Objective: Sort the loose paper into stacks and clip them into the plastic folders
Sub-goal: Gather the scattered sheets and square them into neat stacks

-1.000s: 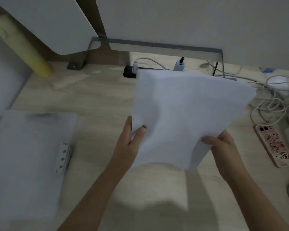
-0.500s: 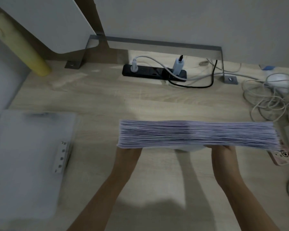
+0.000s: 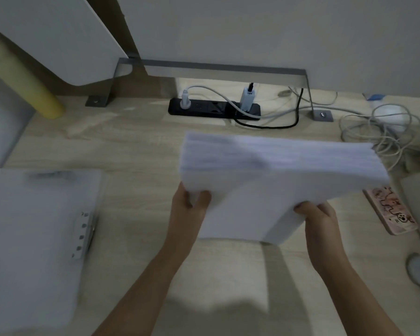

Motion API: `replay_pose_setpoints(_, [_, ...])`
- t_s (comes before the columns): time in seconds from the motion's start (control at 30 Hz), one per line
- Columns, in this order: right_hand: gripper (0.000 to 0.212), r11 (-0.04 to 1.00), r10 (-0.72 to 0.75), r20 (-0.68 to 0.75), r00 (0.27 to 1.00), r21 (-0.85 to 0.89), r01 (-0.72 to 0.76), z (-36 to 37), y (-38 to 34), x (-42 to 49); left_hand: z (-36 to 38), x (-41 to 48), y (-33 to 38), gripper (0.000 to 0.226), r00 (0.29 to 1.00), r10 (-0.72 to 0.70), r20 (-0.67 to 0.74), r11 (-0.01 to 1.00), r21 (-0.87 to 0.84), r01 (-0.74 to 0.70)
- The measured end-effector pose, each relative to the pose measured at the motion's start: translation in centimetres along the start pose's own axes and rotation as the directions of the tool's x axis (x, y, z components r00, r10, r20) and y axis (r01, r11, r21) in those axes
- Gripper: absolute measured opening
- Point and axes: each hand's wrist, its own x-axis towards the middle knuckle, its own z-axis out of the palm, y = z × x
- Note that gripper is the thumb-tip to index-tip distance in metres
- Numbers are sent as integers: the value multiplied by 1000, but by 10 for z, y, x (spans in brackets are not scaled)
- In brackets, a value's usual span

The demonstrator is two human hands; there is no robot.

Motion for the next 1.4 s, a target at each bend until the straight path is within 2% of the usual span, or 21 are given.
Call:
replay_pose_setpoints(0.07, [23,998,42,-29,999,-37,-43,-13,4,-1,11,2,-7,12,998,-52,42,999,-8,52])
replay_pose_setpoints(0.13, [22,993,95,-58,994,-71,-99,-32,11,2,28,3,-18,8,984,-155,91,986,73,149])
replay_pose_setpoints(0.2, [15,977,175,-102,979,-102,-186,-51,22,11,48,7,-32,18,958,-266,110,954,175,244])
replay_pose_setpoints(0.27, [9,953,232,-166,958,-156,-258,-73,36,21,73,7,-44,18,932,-345,113,916,255,309])
replay_pose_setpoints(0.37, [12,918,247,-221,944,-260,-301,-100,52,36,103,2,-58,6,892,-428,148,879,297,372])
replay_pose_setpoints(0.47, [19,889,228,-257,939,-339,-308,-125,63,51,128,-3,-72,17,855,-491,166,847,318,425])
replay_pose_setpoints(0.73, [27,857,248,-281,927,-382,-346,-168,93,76,169,-11,-100,24,863,-487,136,818,416,397])
replay_pose_setpoints(1.03, [28,859,122,-331,936,-438,-267,-180,101,85,184,-10,-103,30,872,-469,138,810,460,363])
replay_pose_setpoints(1.27, [31,759,93,-372,924,-574,-307,-183,100,83,182,-13,-95,32,869,-470,151,783,525,333])
replay_pose_setpoints(1.4, [43,711,67,-339,938,-643,-284,-177,91,74,172,-15,-96,36,882,-423,208,821,500,276])
